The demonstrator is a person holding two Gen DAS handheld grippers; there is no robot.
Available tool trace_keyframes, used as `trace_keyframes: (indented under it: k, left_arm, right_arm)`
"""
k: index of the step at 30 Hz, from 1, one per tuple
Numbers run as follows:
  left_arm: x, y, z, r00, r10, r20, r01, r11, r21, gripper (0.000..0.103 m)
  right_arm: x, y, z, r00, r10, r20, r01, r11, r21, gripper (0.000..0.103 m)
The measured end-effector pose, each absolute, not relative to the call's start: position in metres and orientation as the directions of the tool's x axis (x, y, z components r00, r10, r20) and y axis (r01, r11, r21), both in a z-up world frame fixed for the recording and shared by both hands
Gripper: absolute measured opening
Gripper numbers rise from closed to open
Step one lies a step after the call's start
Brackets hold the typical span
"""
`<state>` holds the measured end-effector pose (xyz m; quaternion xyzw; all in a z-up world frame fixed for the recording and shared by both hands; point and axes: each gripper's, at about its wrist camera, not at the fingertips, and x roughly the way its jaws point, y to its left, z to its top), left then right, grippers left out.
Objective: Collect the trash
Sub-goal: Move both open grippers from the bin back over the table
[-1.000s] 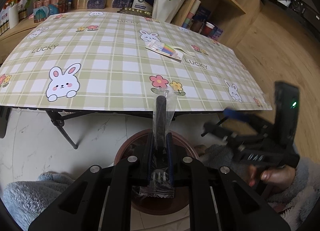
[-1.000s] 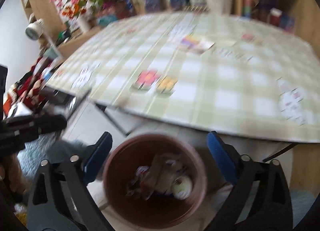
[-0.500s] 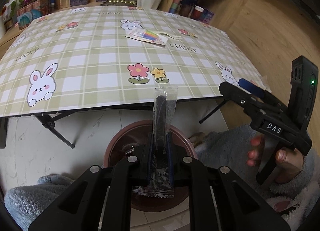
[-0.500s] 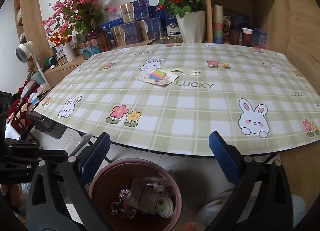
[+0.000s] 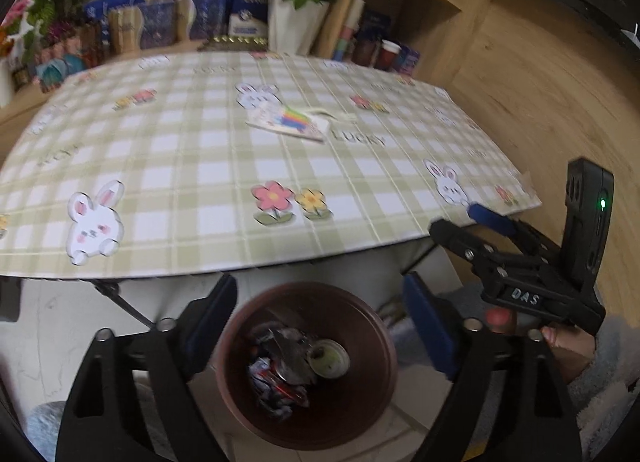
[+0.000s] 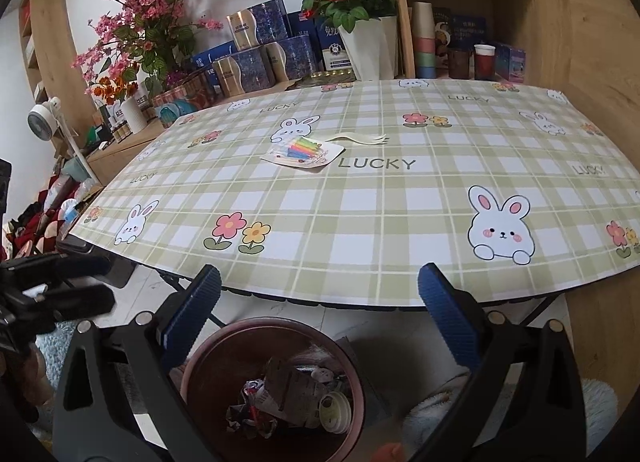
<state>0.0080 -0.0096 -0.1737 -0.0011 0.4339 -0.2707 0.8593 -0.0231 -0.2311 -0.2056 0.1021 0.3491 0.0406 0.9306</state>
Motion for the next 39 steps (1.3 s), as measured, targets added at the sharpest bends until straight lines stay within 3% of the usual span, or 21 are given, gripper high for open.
trace_keyframes:
  k: [10, 33, 39]
  left_arm:
    - [0.014, 0.020, -0.157, 0.619, -0.374, -0.691, 0.360, 0.917, -0.173, 0.097]
    - [0.053, 0.007, -0.159, 0.634, -0.361, -0.684, 0.353, 0.922, -0.159, 0.097]
    - [0.083, 0.001, -0.165, 0.600, -0.361, -0.714, 0.325, 0.925, -0.194, 0.097]
  right_arm:
    - [-0.022, -0.226, -0.208, 0.748, 0.144, -0.648, 0.001, 0.976, 0.219, 0.097]
    - [0.001, -0.256, -0.205, 0.727, 0.107, -0.679, 0.050, 0.977, 0.208, 0.097]
    - [0.016, -0.267, -0.206, 0.715, 0.051, -0.698, 0.075, 0.986, 0.149, 0.097]
